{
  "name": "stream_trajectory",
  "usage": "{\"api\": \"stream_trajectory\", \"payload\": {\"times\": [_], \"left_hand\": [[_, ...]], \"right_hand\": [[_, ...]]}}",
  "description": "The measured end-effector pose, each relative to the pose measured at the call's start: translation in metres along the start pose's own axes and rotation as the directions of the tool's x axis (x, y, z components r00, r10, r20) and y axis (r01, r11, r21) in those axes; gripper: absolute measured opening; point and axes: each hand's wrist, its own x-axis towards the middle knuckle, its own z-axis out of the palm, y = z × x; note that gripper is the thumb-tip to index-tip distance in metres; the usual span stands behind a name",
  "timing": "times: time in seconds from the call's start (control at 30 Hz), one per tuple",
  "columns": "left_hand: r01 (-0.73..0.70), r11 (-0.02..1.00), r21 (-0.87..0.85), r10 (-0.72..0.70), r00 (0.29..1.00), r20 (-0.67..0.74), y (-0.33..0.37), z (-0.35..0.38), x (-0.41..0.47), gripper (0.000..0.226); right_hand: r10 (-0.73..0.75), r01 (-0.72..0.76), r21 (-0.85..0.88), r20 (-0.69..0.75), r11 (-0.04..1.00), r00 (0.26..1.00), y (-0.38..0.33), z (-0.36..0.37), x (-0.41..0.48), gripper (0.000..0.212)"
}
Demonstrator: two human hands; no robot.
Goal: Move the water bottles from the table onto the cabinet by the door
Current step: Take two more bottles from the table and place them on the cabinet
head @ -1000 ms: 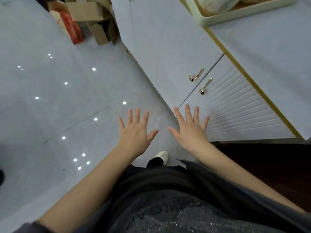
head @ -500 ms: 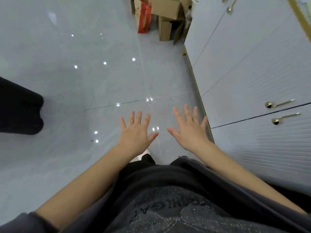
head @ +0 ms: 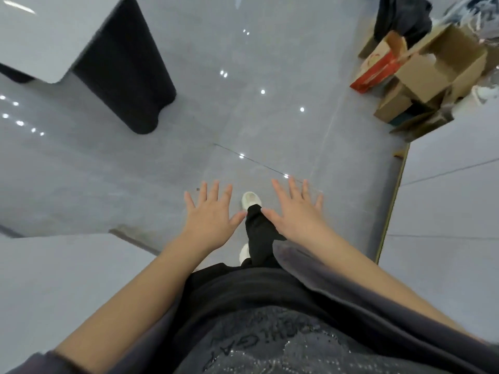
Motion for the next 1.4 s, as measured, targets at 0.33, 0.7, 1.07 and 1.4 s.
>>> {"api": "stream_trajectory", "payload": {"times": [0.33, 0.7, 1.07, 1.4], "left_hand": [[0.277, 0.929, -0.246, -0.282, 0.959, 0.014, -0.095, -0.051, 0.056, 0.074], [0.447, 0.803, -0.394, -0.479, 0.877, 0.019, -0.211, -0.117, 0.098, 0.076], [0.490, 0.739, -0.462, -0.506, 0.857, 0.101, -0.390, -0.151, 0.130, 0.076], [0.465, 0.804, -0.371, -0.471, 0.878, 0.080, -0.563, -0.231, 0.156, 0.076]], "right_hand": [[-0.255, 0.269, -0.171, 0.098, 0.948, 0.962, -0.123, -0.064, 0.127, 0.074], [-0.449, 0.502, -0.343, 0.225, 0.794, 0.865, -0.278, -0.120, 0.217, 0.073], [-0.452, 0.538, -0.415, 0.292, 0.734, 0.843, -0.464, -0.119, 0.277, 0.074], [-0.426, 0.490, -0.328, 0.251, 0.807, 0.869, -0.620, -0.132, 0.316, 0.073]]}}
